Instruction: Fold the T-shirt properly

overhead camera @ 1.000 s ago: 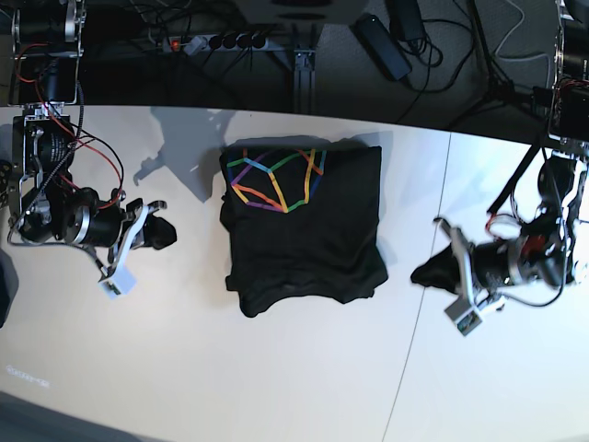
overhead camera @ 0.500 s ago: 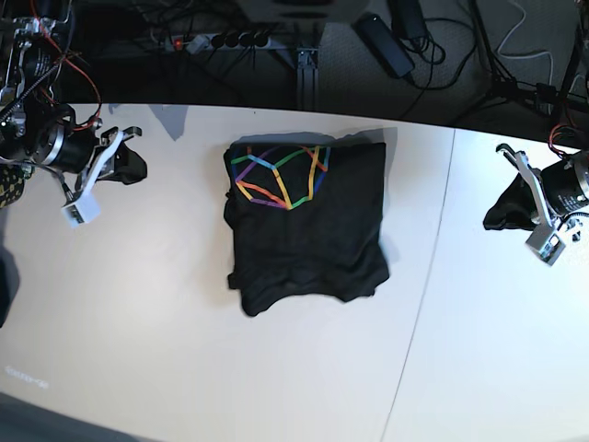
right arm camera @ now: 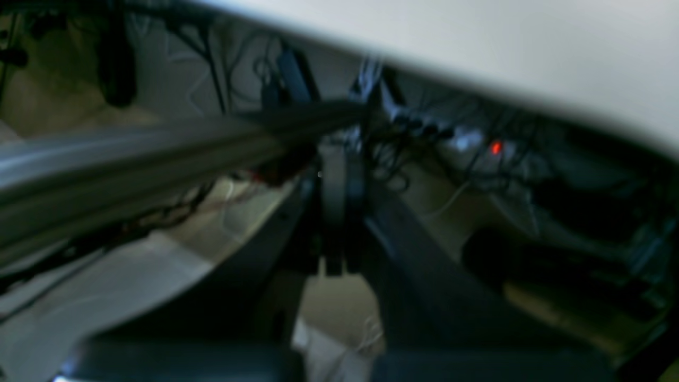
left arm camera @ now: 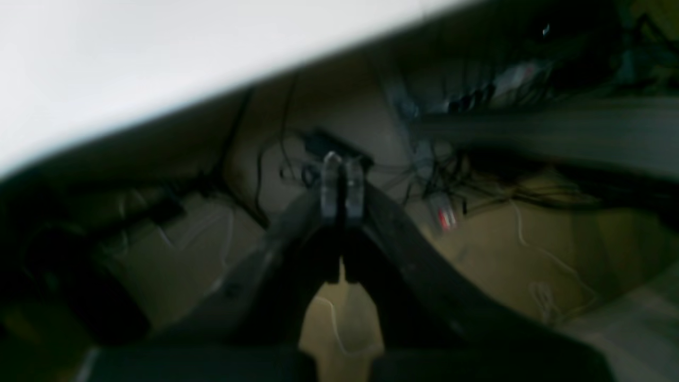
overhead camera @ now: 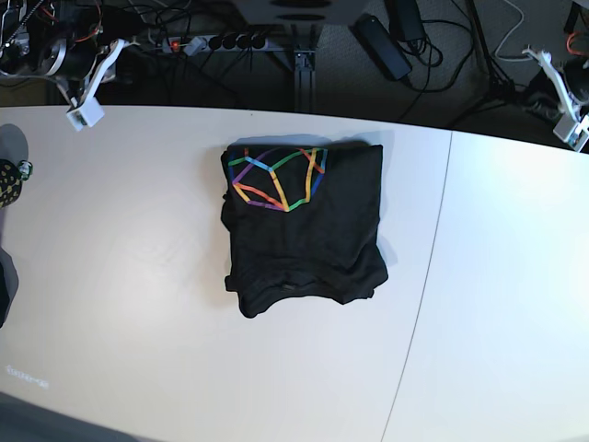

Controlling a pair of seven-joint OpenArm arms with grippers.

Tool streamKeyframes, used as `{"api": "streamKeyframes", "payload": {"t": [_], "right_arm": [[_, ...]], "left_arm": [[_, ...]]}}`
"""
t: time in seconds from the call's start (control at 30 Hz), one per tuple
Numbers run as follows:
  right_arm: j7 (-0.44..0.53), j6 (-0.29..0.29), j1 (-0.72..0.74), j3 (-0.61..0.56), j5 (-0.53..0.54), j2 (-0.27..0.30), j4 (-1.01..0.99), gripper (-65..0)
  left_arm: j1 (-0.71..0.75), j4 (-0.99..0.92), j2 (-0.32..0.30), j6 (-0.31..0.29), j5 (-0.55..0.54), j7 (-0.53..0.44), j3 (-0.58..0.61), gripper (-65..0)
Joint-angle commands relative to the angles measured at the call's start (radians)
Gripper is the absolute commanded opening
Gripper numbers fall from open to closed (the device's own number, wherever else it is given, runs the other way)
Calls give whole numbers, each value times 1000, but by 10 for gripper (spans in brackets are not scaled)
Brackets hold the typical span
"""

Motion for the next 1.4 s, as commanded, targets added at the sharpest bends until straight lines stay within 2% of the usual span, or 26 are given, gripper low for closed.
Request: {"api": "streamKeyframes", "payload": {"t": [0.0, 0.17, 0.33, 0.43, 0.53, 0.7, 0.8, 1.0, 1.2, 1.37], "right_arm": [[12, 60, -22, 10, 9, 7, 14, -650], [13, 60, -130, 9, 3, -34, 7, -650], [18, 60, -232, 9, -23, -66, -39, -650], [43, 56, -278, 9, -60, -66, -100, -650], [43, 39, -288, 9, -99, -66, -207, -650], [11, 3, -288, 9, -156, -66, -448, -650], [17, -19, -266, 9, -190, -66, -602, -650], [30, -63, -112, 4, -300, -66, -911, -650], [31, -102, 114, -73, -350, -66, -1144, -650], [47, -122, 314, -178, -352, -66, -1305, -650]], "left_arm": [[34, 8, 5, 0, 7, -21, -8, -650], [140, -76, 84, 0, 87, -26, -5, -650], [195, -249, 102, 0, 111, -41, -4, -650], [193, -378, 101, 4, 178, -92, 20, -650], [174, -503, 100, 79, 288, -120, 107, -650], [110, -716, 101, 224, 462, -152, 345, -650], [32, -843, 105, 292, 499, -227, 482, -650], [-213, -1074, 193, 370, 574, -204, 706, -650], [-482, -1334, 305, 385, 574, -186, 865, -650], [-683, -1526, 396, 386, 574, -211, 952, -650]]}}
